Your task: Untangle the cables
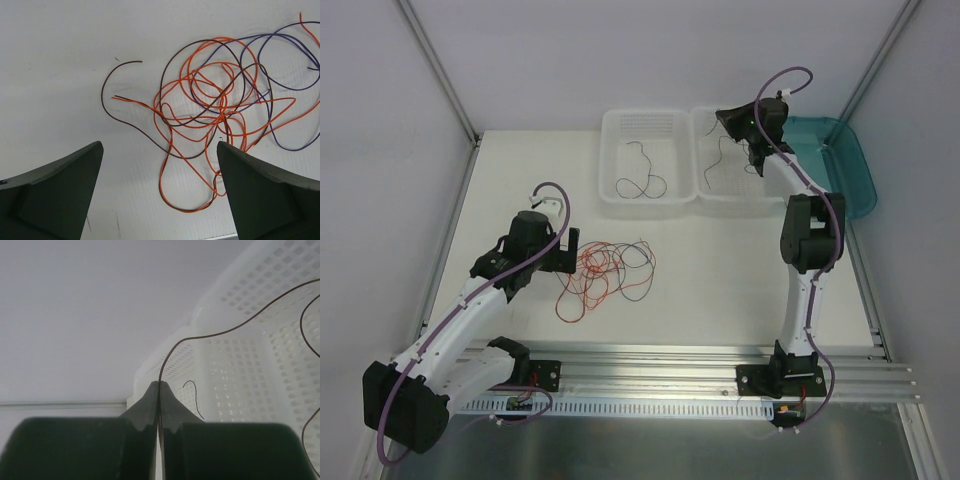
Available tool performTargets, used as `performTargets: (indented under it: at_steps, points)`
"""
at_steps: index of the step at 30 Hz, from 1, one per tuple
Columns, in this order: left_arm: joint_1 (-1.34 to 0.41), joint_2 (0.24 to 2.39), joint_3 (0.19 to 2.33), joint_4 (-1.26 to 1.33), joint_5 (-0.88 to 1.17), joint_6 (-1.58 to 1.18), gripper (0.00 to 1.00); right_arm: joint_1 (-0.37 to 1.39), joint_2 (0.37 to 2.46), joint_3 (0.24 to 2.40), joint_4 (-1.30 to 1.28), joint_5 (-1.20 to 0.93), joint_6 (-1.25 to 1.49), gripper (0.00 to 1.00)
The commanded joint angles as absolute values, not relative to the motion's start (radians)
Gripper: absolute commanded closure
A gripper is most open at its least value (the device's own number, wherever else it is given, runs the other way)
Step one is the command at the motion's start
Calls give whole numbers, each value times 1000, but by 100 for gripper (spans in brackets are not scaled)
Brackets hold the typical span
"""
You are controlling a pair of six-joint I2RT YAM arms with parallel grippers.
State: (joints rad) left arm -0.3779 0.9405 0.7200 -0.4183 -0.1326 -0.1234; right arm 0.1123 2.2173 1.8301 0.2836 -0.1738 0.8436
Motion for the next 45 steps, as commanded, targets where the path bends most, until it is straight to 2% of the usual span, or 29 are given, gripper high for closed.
performTargets:
  at_steps: [1,6,8,10,11,13,14,17,20,26,32,35,41,45]
  points:
    - [-371,920,730,-420,-144,-130,1,89,2099,1806,249,-187,746,99]
    - [-370,917,732,-419,-140,-132,1,63,2088,1799,57,-170,573,99]
    - [-371,916,730,-420,-137,-135,1,63,2098,1792,8,-146,526,95]
    - [-371,913,732,-420,-135,-135,1,63,2100,1787,-64,-121,470,85]
    - [-371,911,730,-420,-135,-133,1,63,2094,1778,-81,-104,451,73]
    - [-371,908,729,-420,-135,-135,1,64,2085,1779,-139,-91,395,62]
    - [-371,905,729,-420,-135,-135,1,69,2076,1778,-159,-74,376,52]
    - [-371,902,732,-422,-129,-135,1,86,2016,1778,-228,-34,283,38]
    - [-371,888,732,-422,-121,-138,1,103,1938,1773,-296,24,194,31]
    - [-371,864,732,-422,-95,-147,1,193,1761,1723,-420,25,55,28]
    - [-371,873,735,-425,-40,-155,1,351,1570,1516,-469,-84,12,23]
    - [-371,902,744,-437,-2,-156,1,501,1502,1392,-466,-92,23,19]
    - [-371,931,749,-440,55,-166,1,708,1502,1188,-344,-37,139,19]
    - [-370,945,747,-440,77,-160,1,759,1566,1148,-267,29,198,24]
